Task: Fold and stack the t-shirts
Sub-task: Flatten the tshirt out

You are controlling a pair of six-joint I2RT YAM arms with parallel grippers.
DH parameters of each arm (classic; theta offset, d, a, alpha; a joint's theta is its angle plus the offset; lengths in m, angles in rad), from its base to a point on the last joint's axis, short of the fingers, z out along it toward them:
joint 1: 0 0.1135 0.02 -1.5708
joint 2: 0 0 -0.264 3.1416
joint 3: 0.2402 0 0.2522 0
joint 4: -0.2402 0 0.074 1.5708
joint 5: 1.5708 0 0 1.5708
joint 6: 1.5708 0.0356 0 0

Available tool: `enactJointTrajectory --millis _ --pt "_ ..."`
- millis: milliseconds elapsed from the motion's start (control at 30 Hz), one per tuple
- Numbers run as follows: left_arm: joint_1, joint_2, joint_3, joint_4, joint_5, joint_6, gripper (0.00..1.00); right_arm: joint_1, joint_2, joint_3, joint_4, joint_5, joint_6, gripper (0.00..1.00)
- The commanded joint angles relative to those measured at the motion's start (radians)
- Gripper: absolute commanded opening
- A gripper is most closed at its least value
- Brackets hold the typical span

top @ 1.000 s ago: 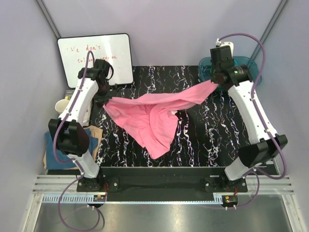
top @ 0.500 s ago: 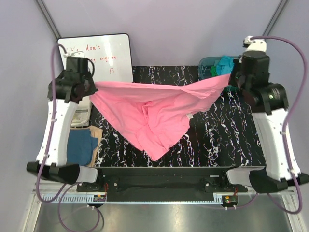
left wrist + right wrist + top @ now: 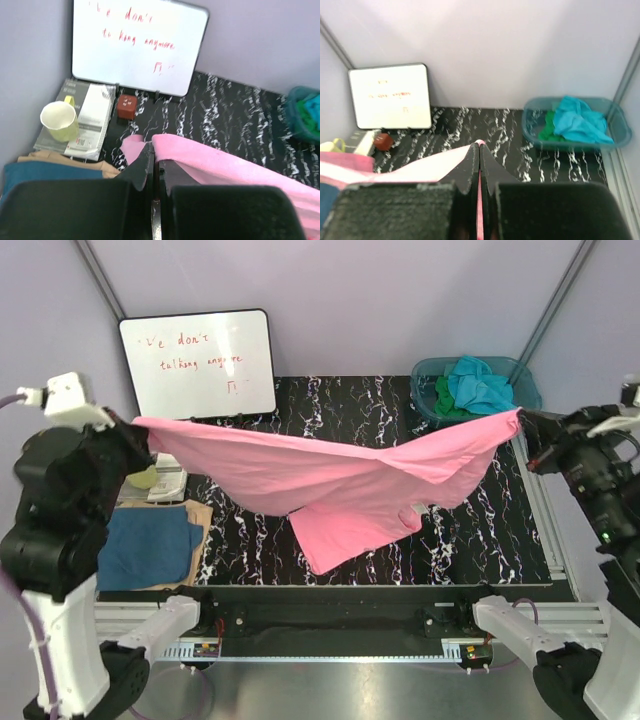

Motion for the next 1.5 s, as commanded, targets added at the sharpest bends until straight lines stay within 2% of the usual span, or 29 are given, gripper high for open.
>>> enactJointTrajectory --millis 0,200,267,400,533,600,700,767,867,967,1000,1133,1200,1233,1267,1333,1367,1400,1467 --pt "-0.005 -0.087 0.041 0.069 0.061 0.038 0.00 -0.004 -0.016 0.075 0.031 -0.075 -0.031 0.00" --pt "-0.005 -0.108 0.145 0.078 0.125 0.029 0.00 -0.004 -0.006 0.176 0.046 -0.093 -0.026 0.00" --pt "-0.005 -0.087 0.194 0.077 0.124 0.035 0.00 -0.004 0.004 0.216 0.069 -0.084 -0.028 0.00" --pt "-0.005 -0.023 0.201 0.074 0.141 0.041 0.00 -0.004 0.044 0.236 0.094 -0.049 -0.029 0.00" --pt "-0.005 0.115 0.116 0.075 0.159 0.039 0.00 -0.004 0.110 0.112 0.187 0.005 -0.028 0.00" --pt "-0.005 0.171 0.073 0.088 0.167 0.042 0.00 -0.004 0.145 -0.004 0.236 0.013 -0.031 0.00" --pt "-0.005 0.260 -0.096 0.153 0.153 0.042 0.00 -0.004 0.263 -0.138 0.330 -0.028 -0.022 0.00" --pt "0.001 0.330 -0.155 0.218 0.170 0.044 0.00 -0.004 0.378 -0.211 0.414 -0.047 -0.014 0.00" --pt "0.005 0.448 -0.229 0.294 0.174 0.053 0.00 -0.005 0.567 -0.225 0.518 -0.061 -0.005 0.00" --pt "0.015 0.606 -0.220 0.339 0.177 0.064 0.00 -0.004 0.814 -0.112 0.520 -0.100 0.004 0.00" --pt "0.016 0.705 -0.183 0.342 0.174 0.067 0.00 -0.004 0.870 -0.084 0.520 -0.117 0.011 0.00" --pt "0.037 0.916 -0.041 0.331 0.133 0.070 0.00 -0.004 1.177 0.118 0.494 -0.144 0.043 0.00" --pt "0.051 1.003 0.075 0.313 0.122 0.061 0.00 -0.004 1.271 0.305 0.451 -0.139 0.047 0.00" --pt "0.065 1.030 0.117 0.301 0.118 0.056 0.00 -0.004 1.369 0.389 0.374 -0.133 0.046 0.00" --pt "0.071 1.056 0.162 0.272 0.121 0.056 0.00 -0.004 1.420 0.575 0.327 -0.131 0.043 0.00" --pt "0.085 1.129 0.295 0.235 0.128 0.062 0.00 -0.004 1.535 0.743 0.225 -0.116 0.028 0.00" --pt "0.088 1.149 0.337 0.197 0.128 0.074 0.00 -0.004 1.550 0.823 0.213 -0.114 0.023 0.00" --pt "0.090 1.172 0.381 0.184 0.110 0.081 0.00 -0.005 1.546 0.819 0.215 -0.095 0.026 0.00" --pt "0.103 1.168 0.375 0.183 0.113 0.069 0.00 -0.008 1.494 0.754 0.244 -0.088 0.031 0.00"
